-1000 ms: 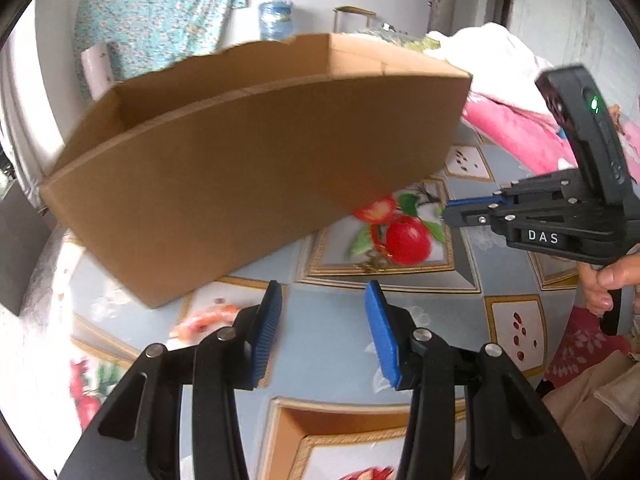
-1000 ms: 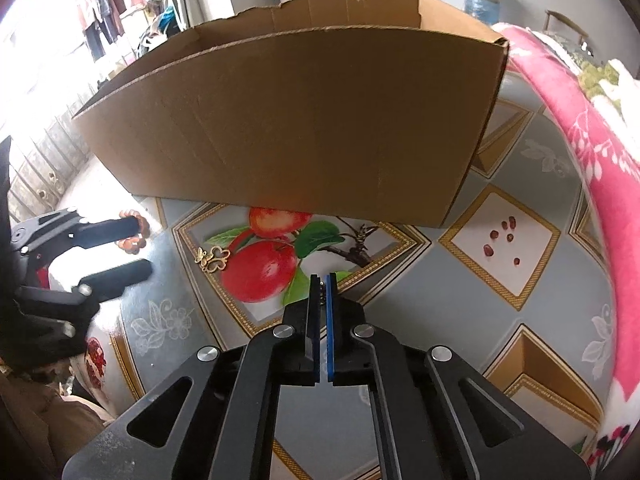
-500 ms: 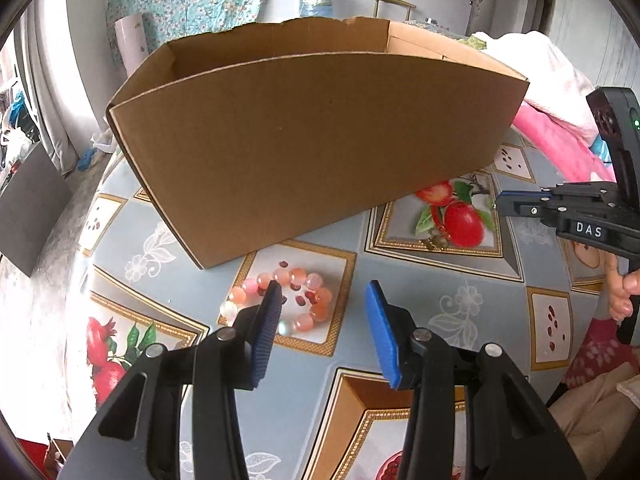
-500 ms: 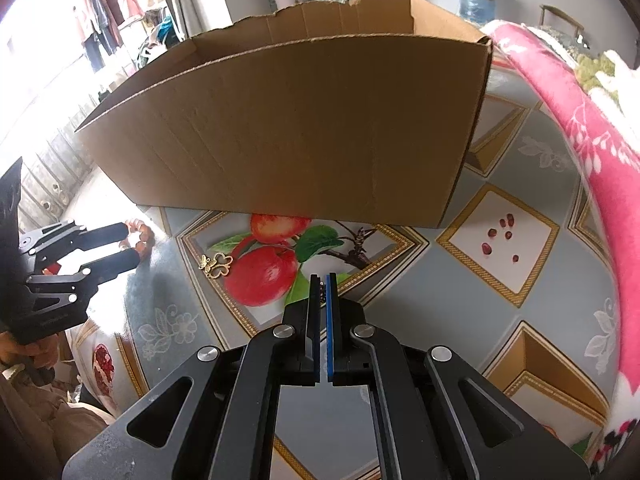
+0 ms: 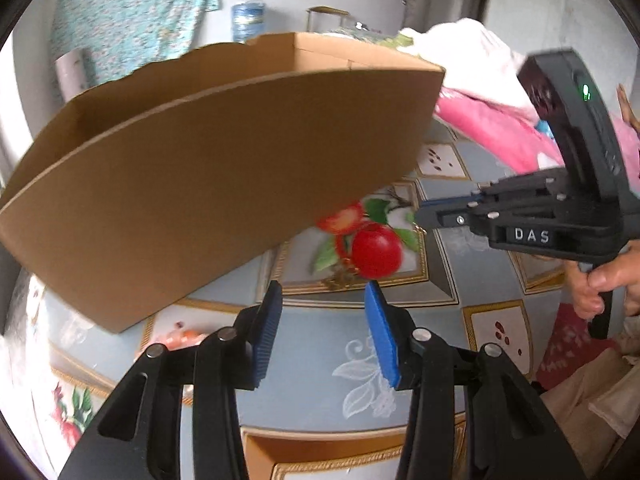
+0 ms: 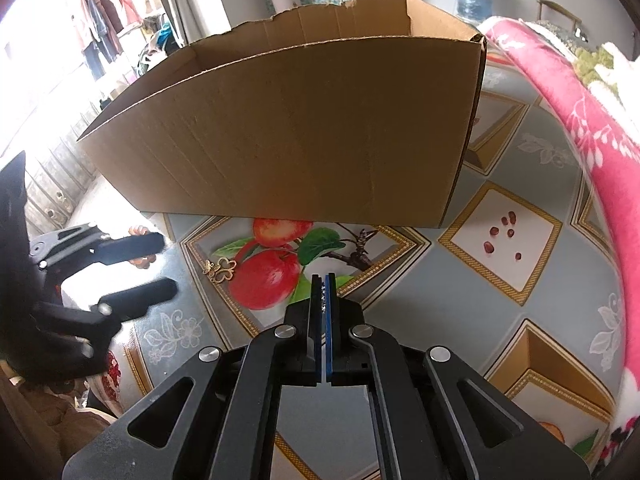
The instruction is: Organize jewelry
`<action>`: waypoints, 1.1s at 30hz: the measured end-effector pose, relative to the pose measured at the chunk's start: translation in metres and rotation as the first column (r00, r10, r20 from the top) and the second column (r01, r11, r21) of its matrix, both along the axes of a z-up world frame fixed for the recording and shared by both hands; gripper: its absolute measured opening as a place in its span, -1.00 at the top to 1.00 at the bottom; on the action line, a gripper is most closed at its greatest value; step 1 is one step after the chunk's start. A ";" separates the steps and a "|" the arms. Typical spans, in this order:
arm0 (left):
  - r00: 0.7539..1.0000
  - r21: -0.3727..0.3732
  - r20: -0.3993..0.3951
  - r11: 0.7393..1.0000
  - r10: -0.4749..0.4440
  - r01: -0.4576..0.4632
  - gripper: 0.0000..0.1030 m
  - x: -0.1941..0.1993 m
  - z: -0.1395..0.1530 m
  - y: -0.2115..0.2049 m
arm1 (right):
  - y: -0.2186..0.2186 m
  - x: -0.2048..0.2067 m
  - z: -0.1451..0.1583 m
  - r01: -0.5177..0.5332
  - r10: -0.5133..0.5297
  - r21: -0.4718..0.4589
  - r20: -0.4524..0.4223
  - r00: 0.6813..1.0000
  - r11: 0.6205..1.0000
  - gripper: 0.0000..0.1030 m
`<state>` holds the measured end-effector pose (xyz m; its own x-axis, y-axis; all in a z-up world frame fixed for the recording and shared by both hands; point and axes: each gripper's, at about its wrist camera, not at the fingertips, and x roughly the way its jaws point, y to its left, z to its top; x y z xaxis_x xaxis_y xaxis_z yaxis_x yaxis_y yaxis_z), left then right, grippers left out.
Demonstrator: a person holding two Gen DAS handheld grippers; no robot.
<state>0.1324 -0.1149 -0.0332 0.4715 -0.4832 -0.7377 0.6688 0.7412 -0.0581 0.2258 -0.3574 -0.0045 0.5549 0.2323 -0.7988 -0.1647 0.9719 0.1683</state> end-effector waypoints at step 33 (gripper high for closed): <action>1.000 0.050 0.006 0.999 -0.022 0.021 0.75 0.014 -0.012 -0.014 | -0.004 0.005 -0.004 -0.005 0.005 0.018 -0.019 1.000 1.000 1.00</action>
<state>0.1462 -0.1289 -0.0456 0.4666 -0.4559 -0.7579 0.6848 0.7286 -0.0166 0.2308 -0.3616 -0.0085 0.5386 0.2492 -0.8049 -0.1659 0.9679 0.1886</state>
